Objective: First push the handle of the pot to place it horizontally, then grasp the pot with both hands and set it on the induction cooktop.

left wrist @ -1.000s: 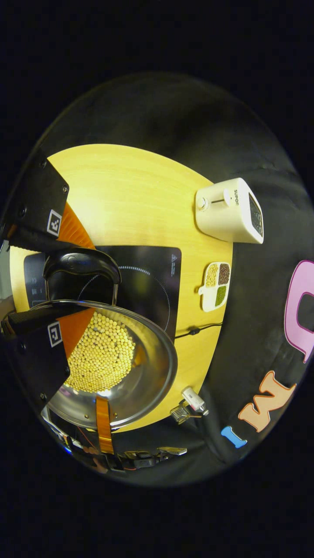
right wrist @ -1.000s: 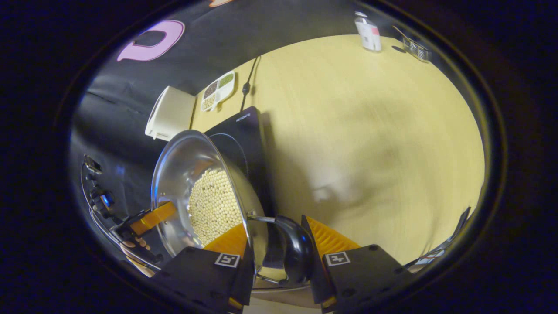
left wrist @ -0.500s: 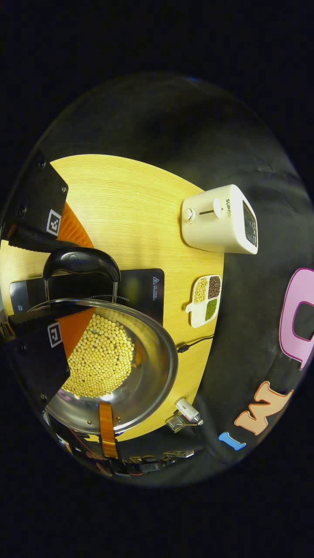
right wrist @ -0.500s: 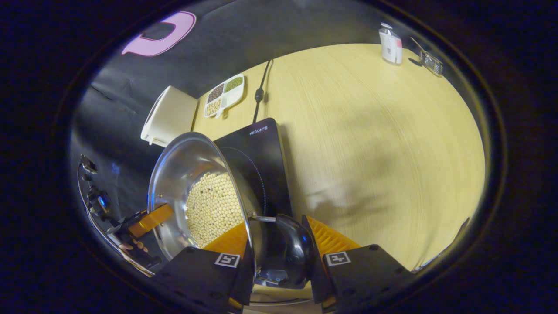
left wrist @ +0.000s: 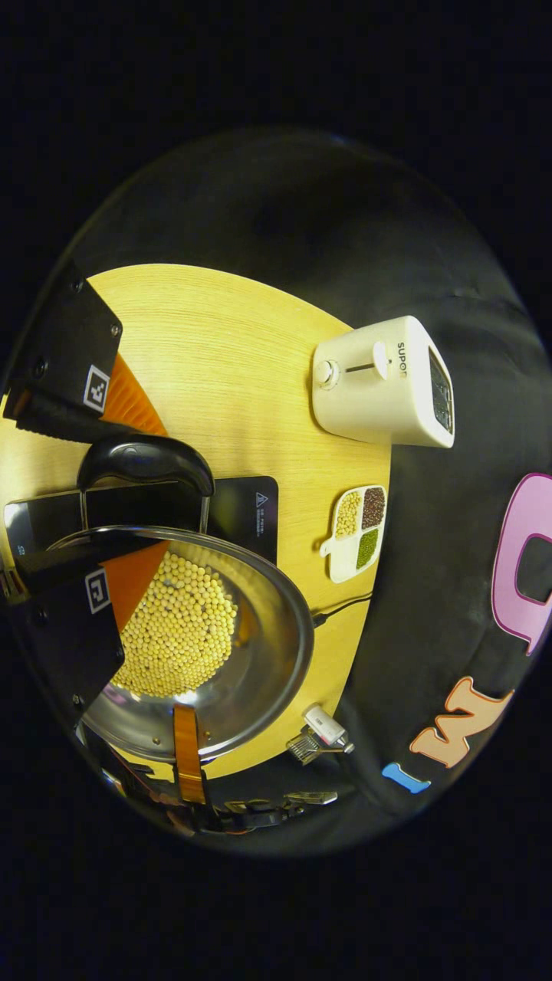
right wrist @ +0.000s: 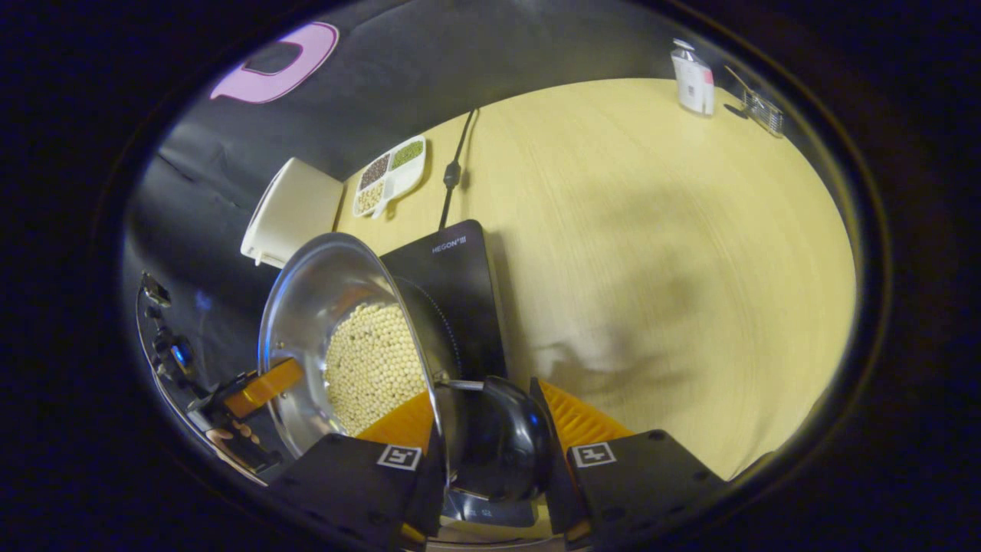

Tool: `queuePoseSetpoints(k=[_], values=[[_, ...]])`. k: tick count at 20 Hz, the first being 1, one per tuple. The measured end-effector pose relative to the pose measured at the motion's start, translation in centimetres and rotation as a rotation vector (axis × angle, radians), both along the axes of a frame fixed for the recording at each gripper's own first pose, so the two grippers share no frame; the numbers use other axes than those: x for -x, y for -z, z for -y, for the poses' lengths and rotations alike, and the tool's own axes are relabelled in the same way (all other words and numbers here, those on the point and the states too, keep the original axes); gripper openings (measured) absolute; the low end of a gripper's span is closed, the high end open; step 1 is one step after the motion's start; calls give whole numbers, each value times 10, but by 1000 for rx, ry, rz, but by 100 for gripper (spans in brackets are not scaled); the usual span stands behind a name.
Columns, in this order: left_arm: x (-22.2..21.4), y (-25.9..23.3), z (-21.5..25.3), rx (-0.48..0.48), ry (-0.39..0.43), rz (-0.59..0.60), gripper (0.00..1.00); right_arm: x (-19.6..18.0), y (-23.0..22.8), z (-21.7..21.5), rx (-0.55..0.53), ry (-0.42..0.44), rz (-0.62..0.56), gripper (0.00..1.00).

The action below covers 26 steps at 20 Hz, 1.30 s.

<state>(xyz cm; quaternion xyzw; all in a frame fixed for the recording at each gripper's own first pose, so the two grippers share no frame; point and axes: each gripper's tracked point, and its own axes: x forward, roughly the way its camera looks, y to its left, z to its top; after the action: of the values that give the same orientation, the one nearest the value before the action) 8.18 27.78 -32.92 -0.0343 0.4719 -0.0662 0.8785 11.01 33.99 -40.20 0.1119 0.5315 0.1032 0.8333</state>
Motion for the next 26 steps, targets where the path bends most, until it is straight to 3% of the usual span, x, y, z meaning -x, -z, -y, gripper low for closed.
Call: queuePoseSetpoints(k=[9,13,15,16,17,18,20,21,24,25,26], values=[[1,1,-1,-13,-20,10,64,0,0,1,-15,-18,-15,53],[5,7,-3,-21,-61,-13,71,0,0,5,-4,-24,-13,55],[-1,-2,-7,-24,-85,40,82,-1,-11,5,-18,-26,29,80],[-5,-10,-9,-31,-95,81,92,-5,-18,6,-24,-37,56,92],[-8,-19,-11,-39,-104,125,90,-9,-24,8,-23,-42,91,100],[-11,-29,-12,-50,-113,165,98,-12,-33,11,-27,-44,130,100],[-15,-42,-18,-89,-141,230,97,-15,-52,16,-43,-37,204,100],[-15,-50,-20,-104,-160,256,97,-18,-64,21,-51,-28,242,92],[-11,-74,-22,-159,-215,320,97,-20,-98,41,-32,-19,355,92],[-10,-83,-19,-170,-227,340,97,-21,-111,50,-10,-25,399,99],[-5,-92,-12,-174,-235,357,97,-19,-122,55,6,-33,441,92]])
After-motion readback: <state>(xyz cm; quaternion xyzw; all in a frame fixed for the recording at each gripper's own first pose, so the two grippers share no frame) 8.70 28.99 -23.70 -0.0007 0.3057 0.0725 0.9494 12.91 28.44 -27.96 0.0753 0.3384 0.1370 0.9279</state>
